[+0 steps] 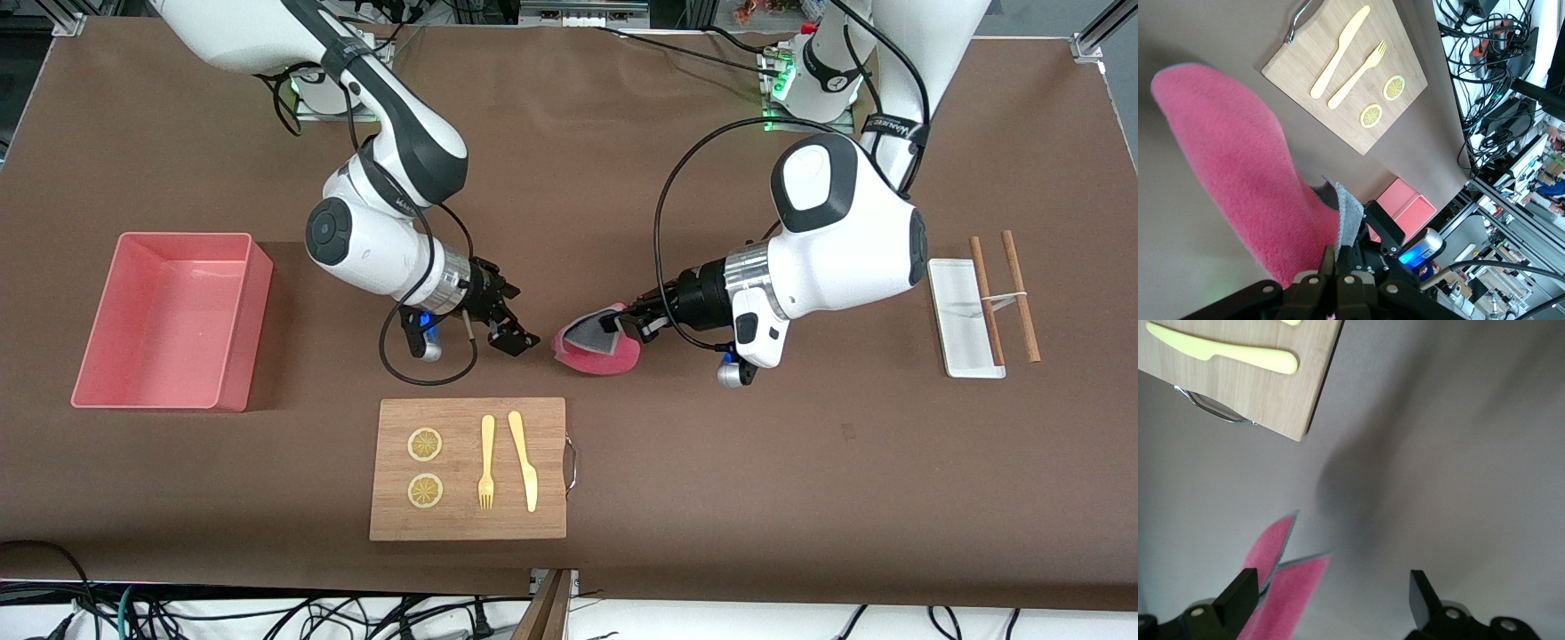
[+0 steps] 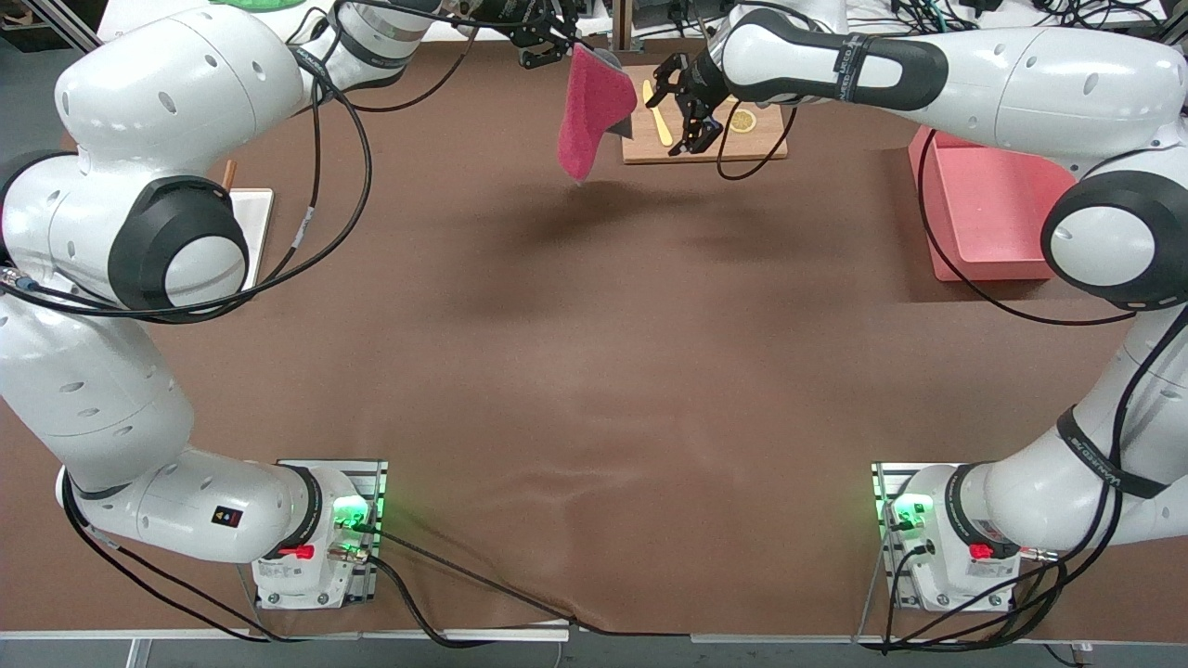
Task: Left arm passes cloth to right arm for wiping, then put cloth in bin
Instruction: 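Grasp the hanging cloth with the right gripper beside the left gripper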
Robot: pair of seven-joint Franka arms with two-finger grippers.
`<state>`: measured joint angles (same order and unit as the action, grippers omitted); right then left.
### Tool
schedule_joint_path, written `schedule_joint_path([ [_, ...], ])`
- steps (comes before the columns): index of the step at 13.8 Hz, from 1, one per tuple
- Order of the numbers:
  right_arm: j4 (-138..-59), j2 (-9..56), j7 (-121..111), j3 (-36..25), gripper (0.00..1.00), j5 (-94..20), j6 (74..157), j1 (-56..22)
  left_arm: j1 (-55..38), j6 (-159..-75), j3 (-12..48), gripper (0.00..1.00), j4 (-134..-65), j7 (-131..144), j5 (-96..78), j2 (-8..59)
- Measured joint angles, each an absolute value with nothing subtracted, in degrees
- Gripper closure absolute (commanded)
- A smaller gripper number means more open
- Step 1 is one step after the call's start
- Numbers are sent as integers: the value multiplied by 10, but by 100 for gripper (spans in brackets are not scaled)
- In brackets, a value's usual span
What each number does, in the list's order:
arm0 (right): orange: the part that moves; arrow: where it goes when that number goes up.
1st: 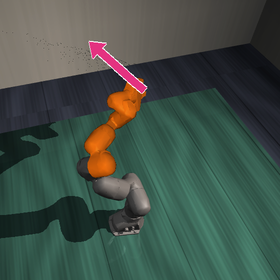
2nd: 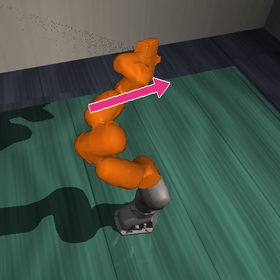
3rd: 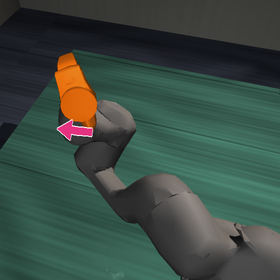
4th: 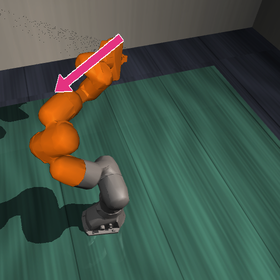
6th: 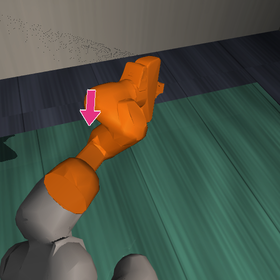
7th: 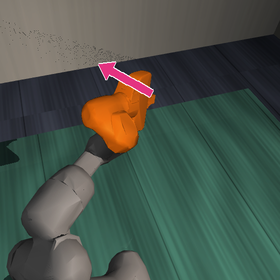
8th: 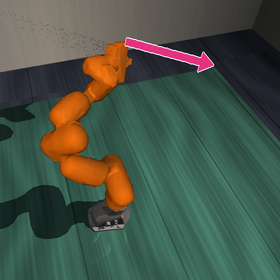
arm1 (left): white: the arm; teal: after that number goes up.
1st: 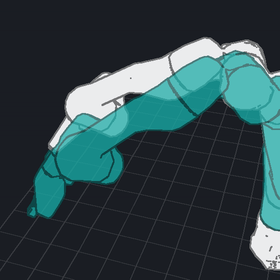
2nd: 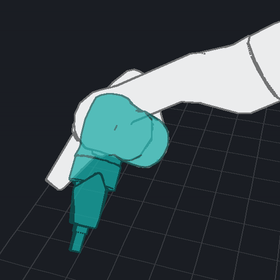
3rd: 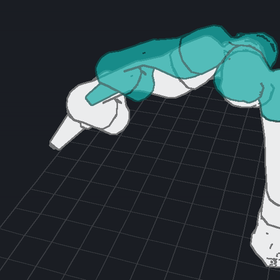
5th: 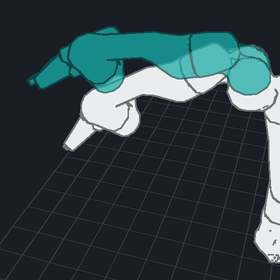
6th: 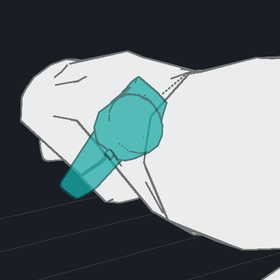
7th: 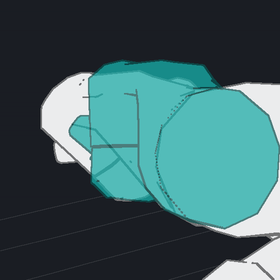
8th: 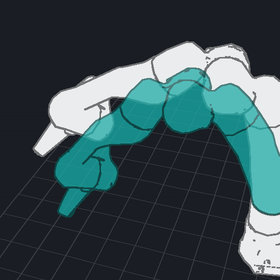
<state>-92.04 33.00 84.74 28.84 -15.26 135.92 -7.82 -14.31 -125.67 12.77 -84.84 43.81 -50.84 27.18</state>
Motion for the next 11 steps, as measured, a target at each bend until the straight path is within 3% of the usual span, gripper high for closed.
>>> schedule_joint_path([
  [11, -920, 336, 865, 292, 0, -153, 1371, -81, -142, -1259, 126, 100, -848, 447, -508, 272],
])
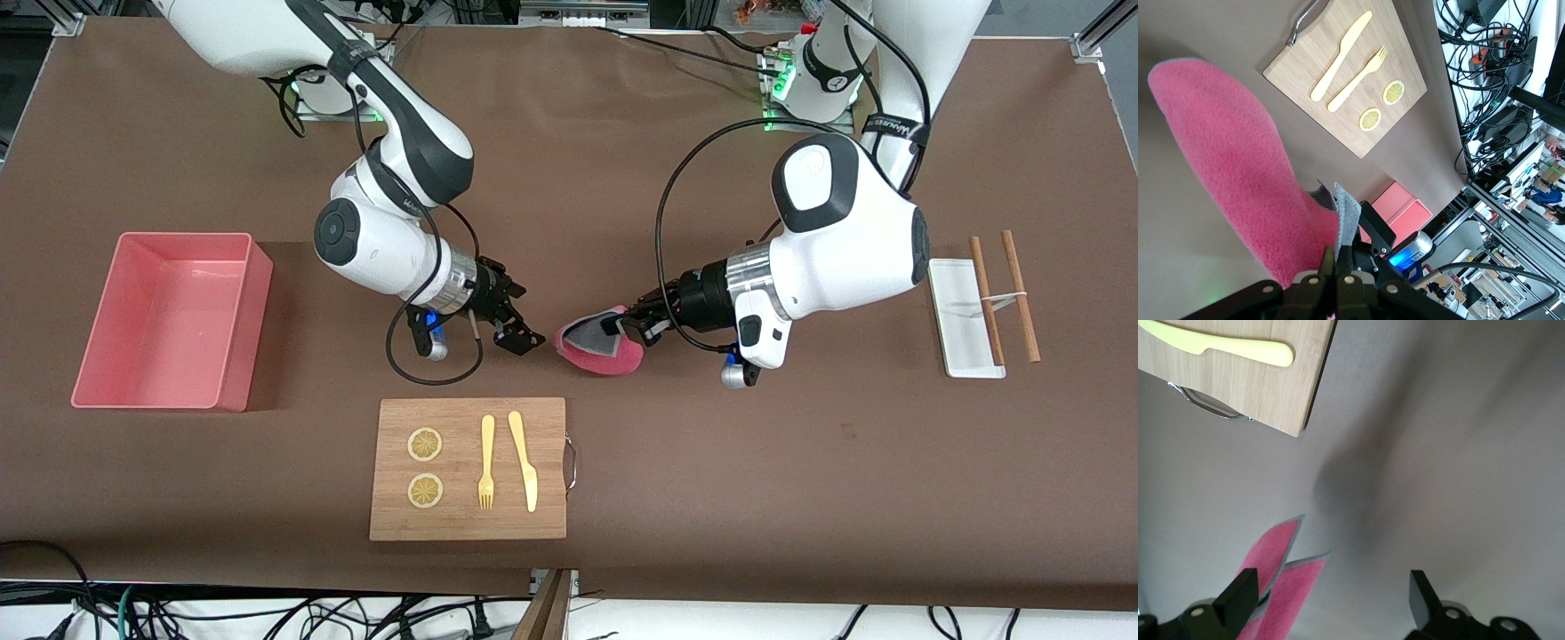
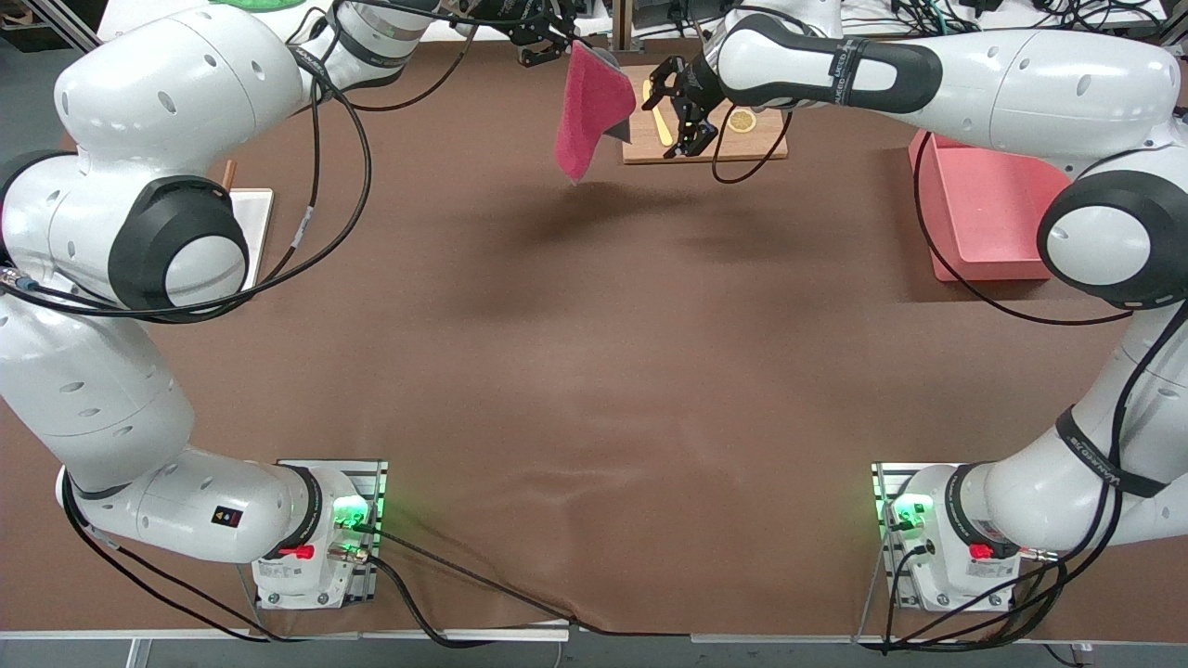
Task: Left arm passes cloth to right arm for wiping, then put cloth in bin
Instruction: 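Grasp the hanging cloth with the right gripper beside the left gripper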
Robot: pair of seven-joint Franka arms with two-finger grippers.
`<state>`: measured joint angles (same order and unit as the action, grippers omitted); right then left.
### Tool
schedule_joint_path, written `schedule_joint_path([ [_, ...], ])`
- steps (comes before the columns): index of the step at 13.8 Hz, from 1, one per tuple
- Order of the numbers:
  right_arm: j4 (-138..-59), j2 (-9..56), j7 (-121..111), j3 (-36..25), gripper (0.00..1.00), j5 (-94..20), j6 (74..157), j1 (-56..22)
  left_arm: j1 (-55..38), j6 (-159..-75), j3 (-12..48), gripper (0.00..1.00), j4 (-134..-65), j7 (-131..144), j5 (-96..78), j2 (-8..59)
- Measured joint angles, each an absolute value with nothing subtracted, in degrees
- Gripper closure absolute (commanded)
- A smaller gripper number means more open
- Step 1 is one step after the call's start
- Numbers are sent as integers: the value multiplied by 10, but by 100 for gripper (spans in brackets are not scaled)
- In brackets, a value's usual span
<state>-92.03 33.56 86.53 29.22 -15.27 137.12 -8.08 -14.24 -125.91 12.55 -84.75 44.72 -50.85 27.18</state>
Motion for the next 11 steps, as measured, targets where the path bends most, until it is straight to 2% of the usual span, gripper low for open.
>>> schedule_joint_path([
  [11, -900, 336, 909, 318, 0, -153, 1388, -83, -187, -1261, 127, 100, -847, 479, -508, 272],
])
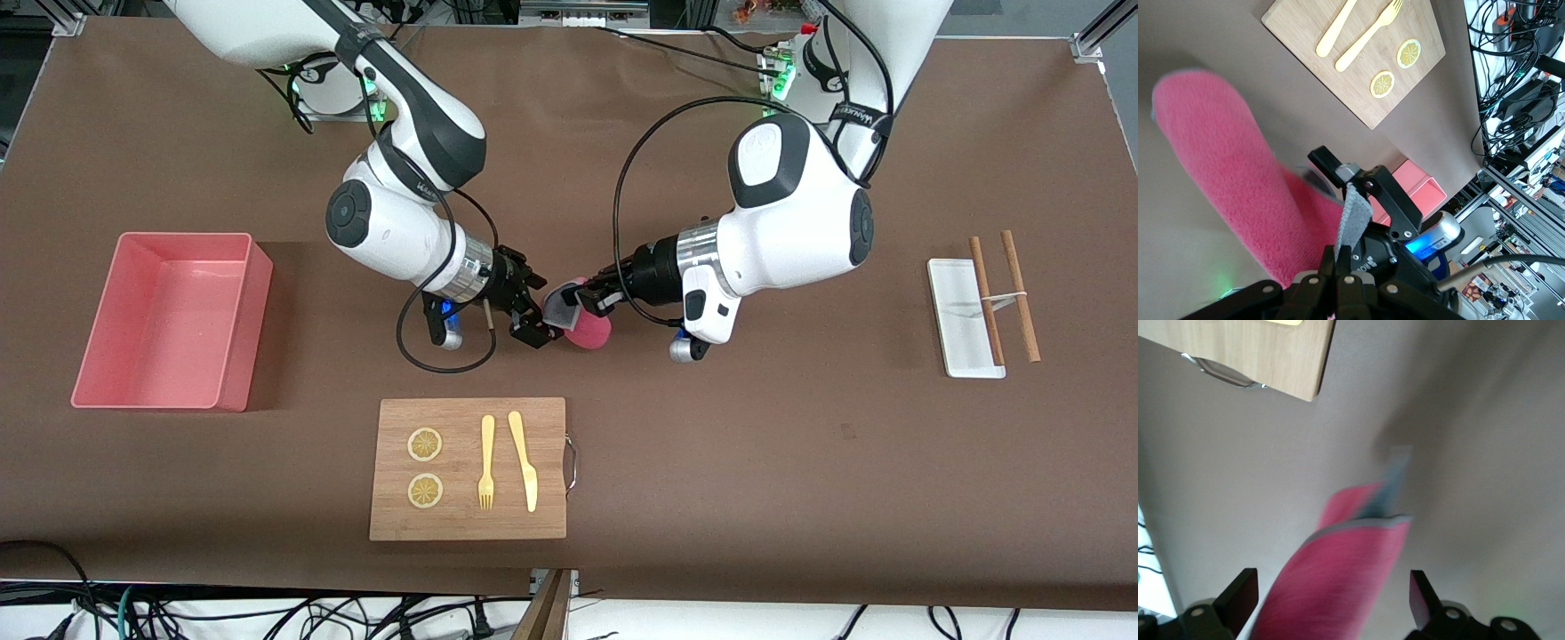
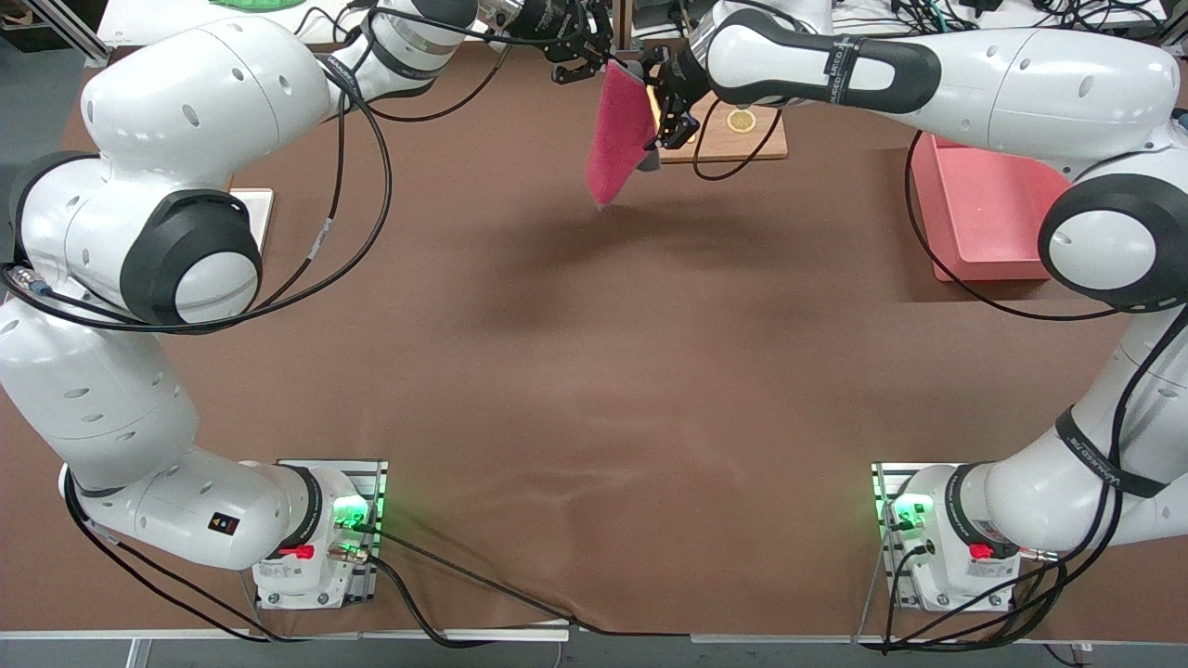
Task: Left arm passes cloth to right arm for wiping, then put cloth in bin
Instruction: 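Grasp the hanging cloth with the right gripper beside the left gripper, then open the left gripper to release the cloth to the right gripper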
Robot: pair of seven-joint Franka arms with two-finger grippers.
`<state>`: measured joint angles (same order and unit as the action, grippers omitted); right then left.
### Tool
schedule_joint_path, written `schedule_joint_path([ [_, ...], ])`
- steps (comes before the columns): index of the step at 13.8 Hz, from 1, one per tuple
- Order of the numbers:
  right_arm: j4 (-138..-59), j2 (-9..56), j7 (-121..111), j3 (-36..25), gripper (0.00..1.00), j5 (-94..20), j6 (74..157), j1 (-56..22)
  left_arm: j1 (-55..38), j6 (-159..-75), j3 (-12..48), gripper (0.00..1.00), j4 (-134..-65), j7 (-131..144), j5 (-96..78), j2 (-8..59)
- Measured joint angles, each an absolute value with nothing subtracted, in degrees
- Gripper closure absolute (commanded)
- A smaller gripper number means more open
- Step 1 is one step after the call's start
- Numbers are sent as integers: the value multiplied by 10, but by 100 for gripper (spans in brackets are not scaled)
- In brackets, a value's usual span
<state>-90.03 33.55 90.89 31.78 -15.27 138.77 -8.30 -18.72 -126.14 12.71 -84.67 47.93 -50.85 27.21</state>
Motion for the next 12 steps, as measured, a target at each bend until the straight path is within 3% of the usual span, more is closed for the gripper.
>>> schedule_joint_path([
  [1, -896, 336, 910, 318, 1, -153, 1388, -82, -187, -1261, 126, 100, -846, 479, -508, 272],
  [3, -893, 336, 911, 318, 38, -153, 1388, -81, -186, -1261, 126, 100, -846, 479, -508, 272],
  [4, -893, 336, 911, 318, 51, -153, 1388, -80, -186, -1261, 125, 100, -845, 479, -508, 272],
  [6, -893, 336, 911, 316, 67, -153, 1387, -80, -186, -1261, 125, 100, -845, 480, -508, 272],
  [9, -893, 336, 911, 315, 81, -153, 1387, -72, -186, -1261, 125, 100, -845, 480, -508, 272],
  [11, -892, 336, 911, 313, 100, -153, 1388, -69, -186, -1261, 125, 100, -845, 480, -508, 272],
  [12, -890, 336, 911, 311, 100, -153, 1388, -67, -186, -1261, 125, 100, -845, 480, -508, 272],
])
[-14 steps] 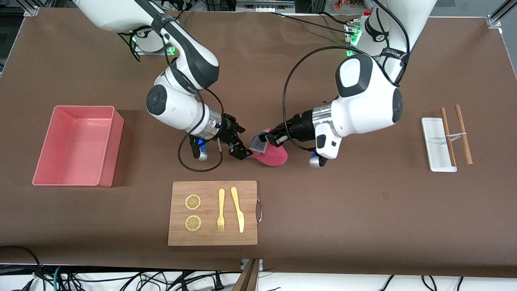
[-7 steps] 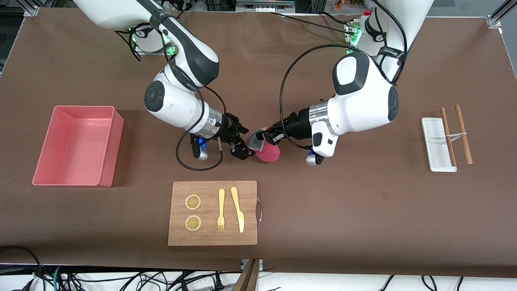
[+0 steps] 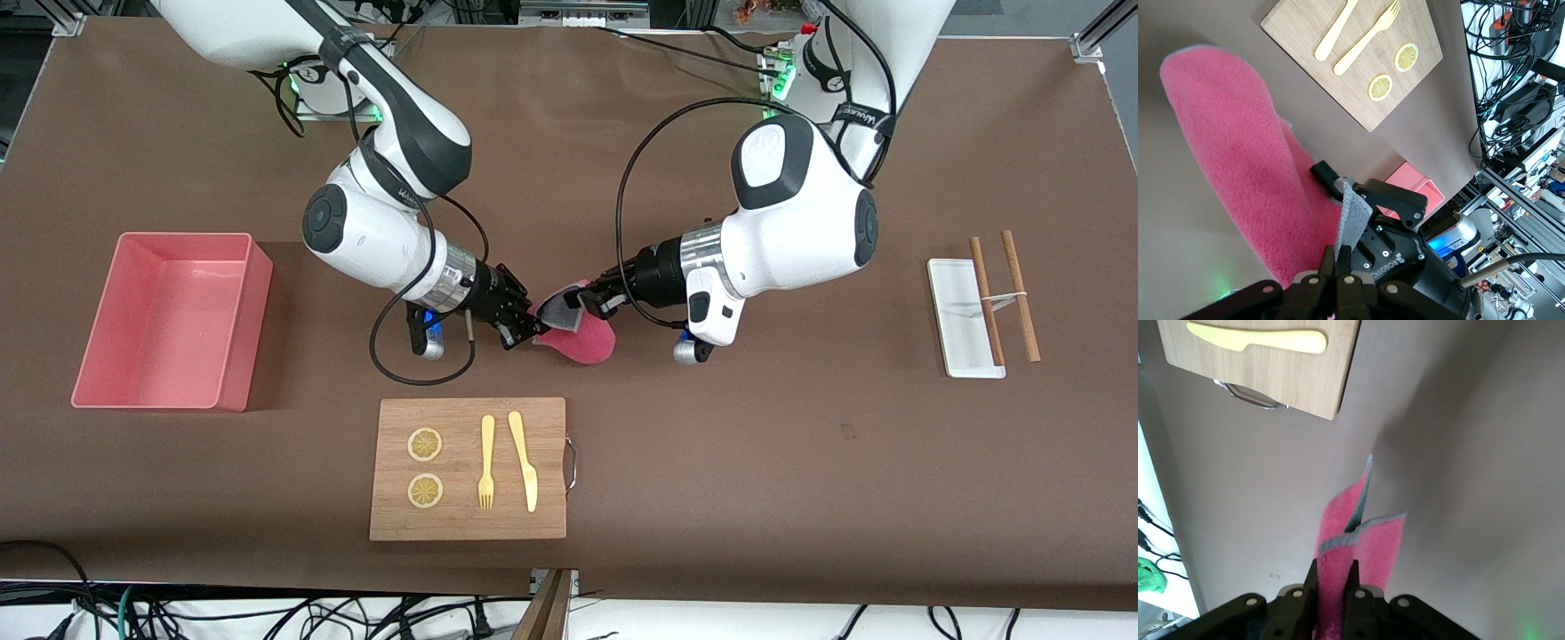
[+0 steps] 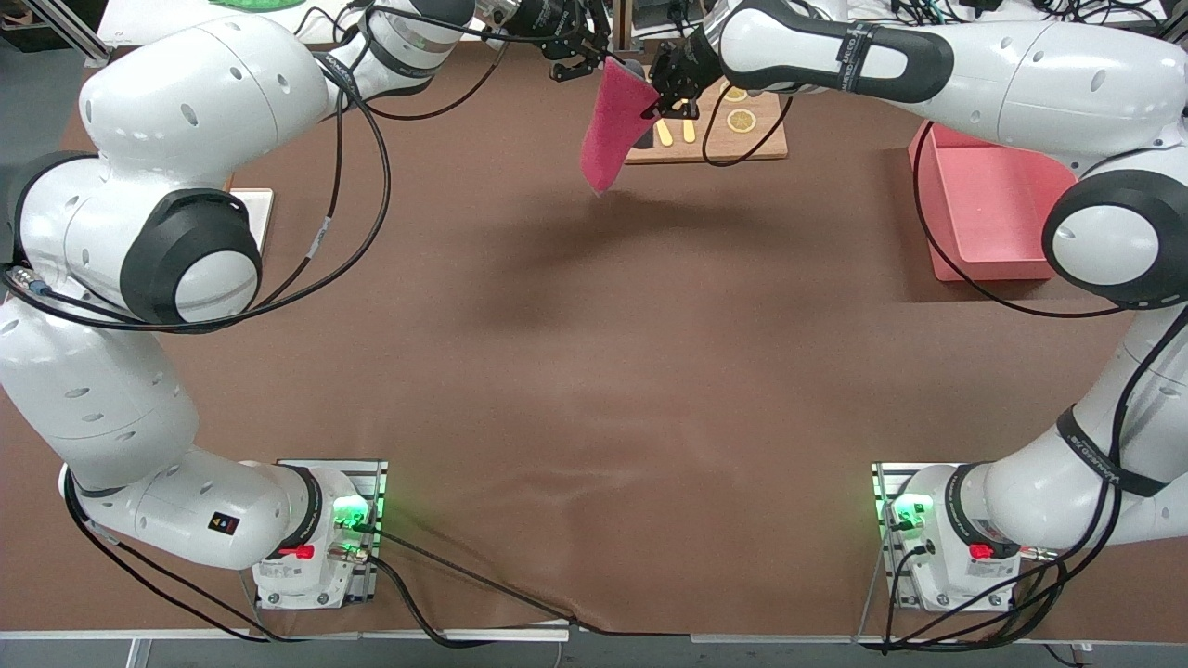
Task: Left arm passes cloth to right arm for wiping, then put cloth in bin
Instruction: 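Open the left gripper to release the cloth to the right gripper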
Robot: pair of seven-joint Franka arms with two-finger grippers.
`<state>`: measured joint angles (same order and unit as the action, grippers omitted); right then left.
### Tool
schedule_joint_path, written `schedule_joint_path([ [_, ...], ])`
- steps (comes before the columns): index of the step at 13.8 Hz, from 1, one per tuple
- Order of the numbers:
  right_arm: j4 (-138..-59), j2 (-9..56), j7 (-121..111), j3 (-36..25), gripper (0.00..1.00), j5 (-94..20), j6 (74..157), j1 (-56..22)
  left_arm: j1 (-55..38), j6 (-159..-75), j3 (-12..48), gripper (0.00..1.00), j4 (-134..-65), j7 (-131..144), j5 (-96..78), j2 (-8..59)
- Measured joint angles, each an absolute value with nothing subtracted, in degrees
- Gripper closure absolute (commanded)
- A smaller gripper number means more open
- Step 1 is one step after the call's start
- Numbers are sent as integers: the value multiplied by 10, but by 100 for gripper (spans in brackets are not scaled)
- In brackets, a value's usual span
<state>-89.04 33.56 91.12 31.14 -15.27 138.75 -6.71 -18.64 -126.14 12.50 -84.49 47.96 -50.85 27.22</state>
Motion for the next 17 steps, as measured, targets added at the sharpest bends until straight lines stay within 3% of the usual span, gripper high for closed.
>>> schedule_joint_path([
  [5, -888, 336, 911, 310, 100, -153, 1387, -65, -186, -1261, 125, 100, -845, 480, -508, 272],
  [6, -888, 336, 911, 310, 100, -153, 1387, -65, -186, -1261, 125, 94, -845, 480, -508, 272],
  [7, -887, 336, 911, 310, 100, -153, 1387, -65, -186, -1261, 124, 10, -845, 480, -508, 272],
  [8, -886, 336, 911, 310, 100, -153, 1387, -65, -186, -1261, 124, 0, -845, 482, -508, 272],
  [13, -886, 336, 891, 303, 100, -152, 1370, -64, -174, -1245, 117, 0, -845, 485, -502, 271],
  [17, -889, 336, 849, 300, 100, -152, 1283, -64, -114, -1126, 114, 0, -837, 485, -370, 246],
])
